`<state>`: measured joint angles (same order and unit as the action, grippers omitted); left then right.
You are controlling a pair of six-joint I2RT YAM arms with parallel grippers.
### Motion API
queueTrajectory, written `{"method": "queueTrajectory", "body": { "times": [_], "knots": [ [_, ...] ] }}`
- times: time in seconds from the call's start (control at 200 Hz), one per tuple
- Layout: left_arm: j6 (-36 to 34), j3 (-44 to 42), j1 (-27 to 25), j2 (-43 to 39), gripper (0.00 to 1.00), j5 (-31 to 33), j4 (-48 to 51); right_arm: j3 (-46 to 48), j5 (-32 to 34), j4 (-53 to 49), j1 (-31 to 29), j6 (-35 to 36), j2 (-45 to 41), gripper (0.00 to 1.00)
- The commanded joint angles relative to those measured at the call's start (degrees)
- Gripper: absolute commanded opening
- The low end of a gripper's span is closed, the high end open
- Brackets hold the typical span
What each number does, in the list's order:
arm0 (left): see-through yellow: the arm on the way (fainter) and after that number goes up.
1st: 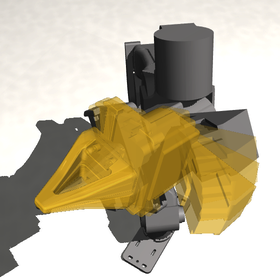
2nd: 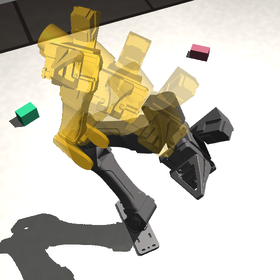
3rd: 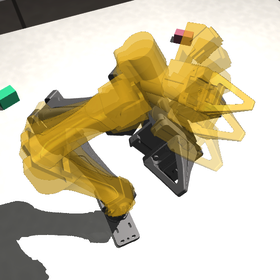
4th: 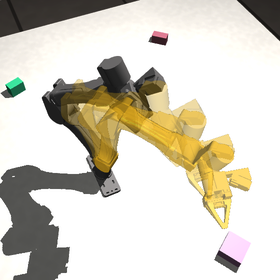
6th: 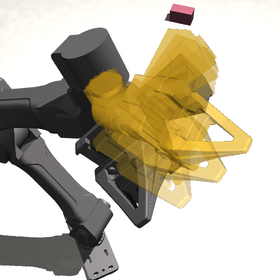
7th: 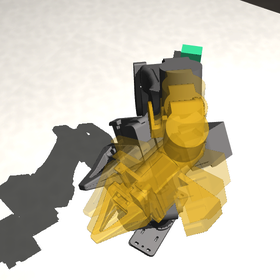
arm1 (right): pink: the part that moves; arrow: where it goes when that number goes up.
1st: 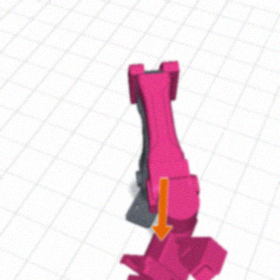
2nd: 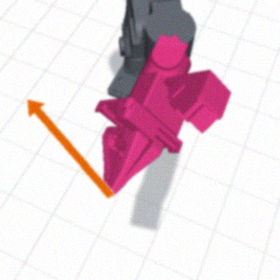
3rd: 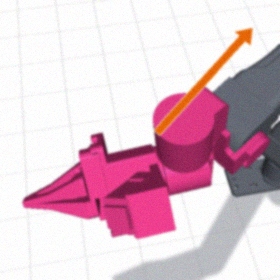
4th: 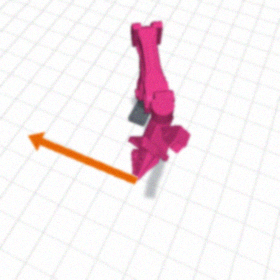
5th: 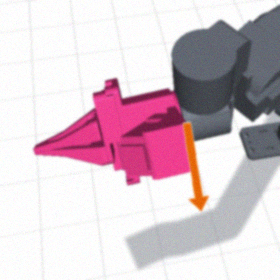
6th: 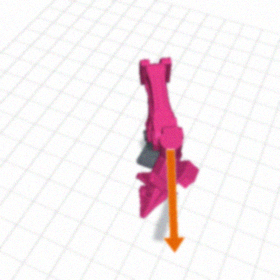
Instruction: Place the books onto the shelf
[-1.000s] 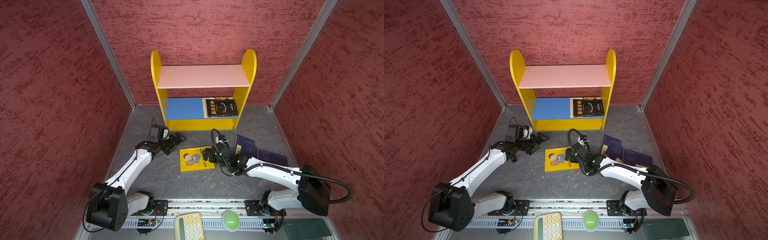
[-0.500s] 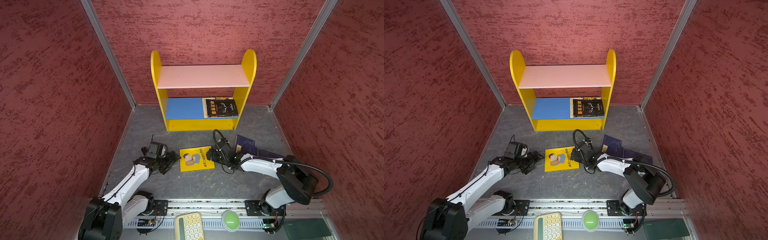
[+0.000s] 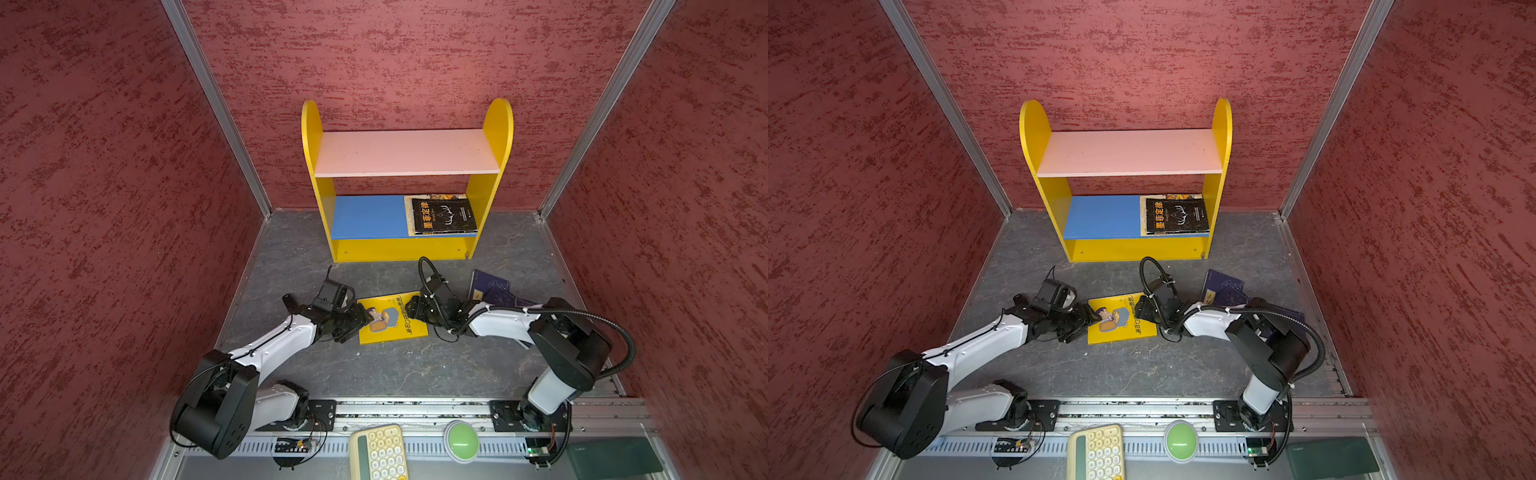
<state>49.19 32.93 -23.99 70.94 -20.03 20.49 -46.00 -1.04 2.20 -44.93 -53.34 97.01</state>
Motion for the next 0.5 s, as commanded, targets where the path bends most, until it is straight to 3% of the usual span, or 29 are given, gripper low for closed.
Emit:
{"method": "queueTrajectory", "body": {
  "times": [0.0,0.215,0.496],
  "knots": [
    [-1.26,2.38,-1.14,-0.79,0.56,1.57,-2.74,-1.22,-2.07,-1.61,-0.73,-0.02,2.18,0.7],
    [-2.03,2.89,-2.31,-5.37,0.39,2.41,-2.95,-2.78,-2.26,-2.19,-0.89,0.7,2.59,0.69],
    [-1.59,0.74,-1.15,-7.4,0.52,10.38,8.76,-2.29,-0.91,-3.54,-0.86,0.69,1.75,0.71]
  ]
}}
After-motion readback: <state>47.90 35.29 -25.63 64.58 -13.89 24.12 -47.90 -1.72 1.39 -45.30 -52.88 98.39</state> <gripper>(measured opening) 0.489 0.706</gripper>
